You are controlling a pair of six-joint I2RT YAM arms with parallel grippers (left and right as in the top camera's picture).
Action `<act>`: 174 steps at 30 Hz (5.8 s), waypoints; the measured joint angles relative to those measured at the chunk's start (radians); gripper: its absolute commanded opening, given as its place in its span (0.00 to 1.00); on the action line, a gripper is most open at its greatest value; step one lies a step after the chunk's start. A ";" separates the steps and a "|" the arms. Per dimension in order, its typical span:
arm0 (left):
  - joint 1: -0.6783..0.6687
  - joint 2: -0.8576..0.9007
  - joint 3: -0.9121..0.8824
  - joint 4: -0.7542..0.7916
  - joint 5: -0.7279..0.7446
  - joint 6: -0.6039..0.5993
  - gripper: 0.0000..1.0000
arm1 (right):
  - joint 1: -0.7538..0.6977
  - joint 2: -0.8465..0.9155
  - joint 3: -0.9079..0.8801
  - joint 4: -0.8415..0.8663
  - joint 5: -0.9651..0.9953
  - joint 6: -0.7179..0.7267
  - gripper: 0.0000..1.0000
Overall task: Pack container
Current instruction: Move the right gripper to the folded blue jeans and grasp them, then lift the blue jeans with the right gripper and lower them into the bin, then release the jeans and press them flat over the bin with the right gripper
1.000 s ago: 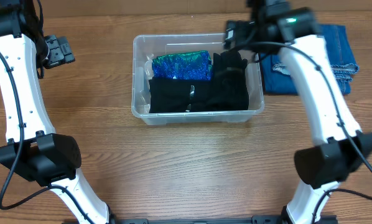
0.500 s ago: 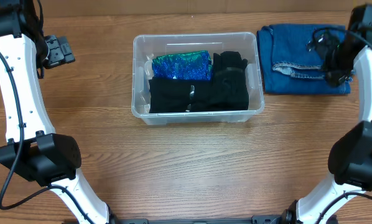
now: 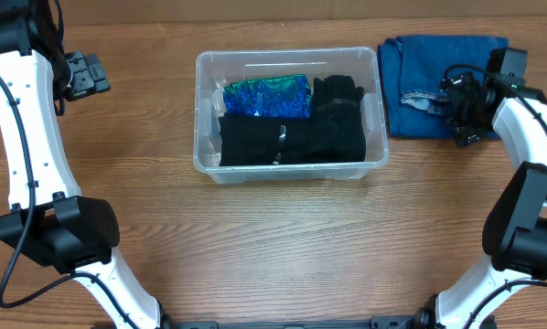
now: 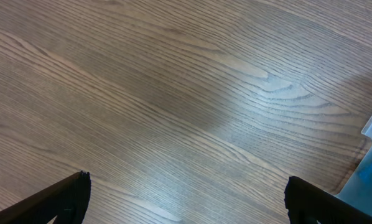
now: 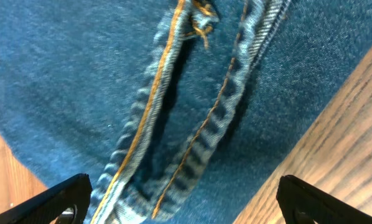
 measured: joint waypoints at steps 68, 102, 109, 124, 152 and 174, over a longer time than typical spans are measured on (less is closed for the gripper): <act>0.000 0.000 0.000 0.000 0.000 0.000 1.00 | 0.204 -0.667 0.146 -0.266 0.027 -0.283 0.04; 0.000 0.000 0.000 0.000 0.000 0.000 1.00 | 0.901 -0.238 0.148 0.201 0.503 0.080 0.04; 0.000 0.000 0.000 0.000 0.000 0.000 1.00 | 0.913 -0.234 0.148 0.234 0.502 0.080 0.04; 0.000 0.000 0.000 0.000 0.000 0.000 1.00 | 0.938 -0.192 0.148 0.264 0.492 0.050 0.39; 0.000 0.000 0.000 0.000 0.000 0.000 1.00 | 0.942 -0.192 0.198 -0.460 0.413 0.092 0.43; 0.000 0.000 0.000 0.000 0.000 0.000 1.00 | 0.935 -0.193 0.285 -0.480 0.468 -0.410 0.04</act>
